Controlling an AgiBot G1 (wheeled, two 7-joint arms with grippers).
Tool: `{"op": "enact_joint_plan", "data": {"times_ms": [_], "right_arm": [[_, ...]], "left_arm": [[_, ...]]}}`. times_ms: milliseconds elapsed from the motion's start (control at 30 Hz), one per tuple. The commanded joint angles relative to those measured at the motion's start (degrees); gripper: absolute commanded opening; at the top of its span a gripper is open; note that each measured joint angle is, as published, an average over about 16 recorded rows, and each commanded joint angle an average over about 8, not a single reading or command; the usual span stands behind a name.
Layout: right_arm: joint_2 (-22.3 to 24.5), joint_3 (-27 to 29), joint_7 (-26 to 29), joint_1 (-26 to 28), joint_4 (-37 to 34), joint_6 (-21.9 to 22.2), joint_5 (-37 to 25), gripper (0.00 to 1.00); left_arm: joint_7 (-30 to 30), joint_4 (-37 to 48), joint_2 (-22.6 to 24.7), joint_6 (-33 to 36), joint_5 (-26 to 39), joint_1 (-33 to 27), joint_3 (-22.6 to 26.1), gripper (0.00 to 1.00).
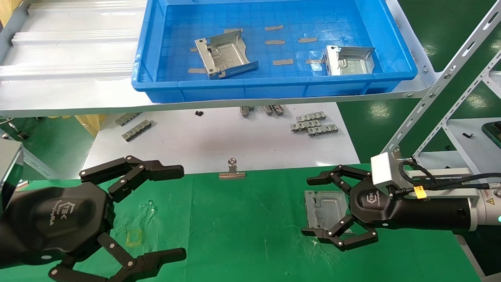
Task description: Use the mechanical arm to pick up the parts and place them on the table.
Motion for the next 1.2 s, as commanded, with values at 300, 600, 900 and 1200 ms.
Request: {"op": "enact_joint_plan", "data": {"times_ms": [300, 600, 900, 1200], "right_arm": [[2.03, 9.45, 6.43, -5.63, 9.35, 1.01, -0.51, 1.0], [3.85, 17.94, 12.21, -10.68, 17.75, 1.93, -0.97, 1.0], [5.67, 26.43, 17.99, -15.74, 26.15, 2.84, -1.43, 1.0], [7.49, 34.9, 23.75, -20.79, 34.53, 3.75, -1.89, 1.0]], "left_arm": [[0.0, 0.0, 0.0, 0.0, 0.0, 0.0, 0.01, 1.0], [0.01, 0.01, 0.0, 0.0, -0.01, -0.01, 0.02, 1.0], [0.01, 0.01, -0.01, 0.0, -0.01, -0.01, 0.02, 1.0], [0.01, 0.01, -0.01, -0.01, -0.02, -0.01, 0.03, 1.0]]}}
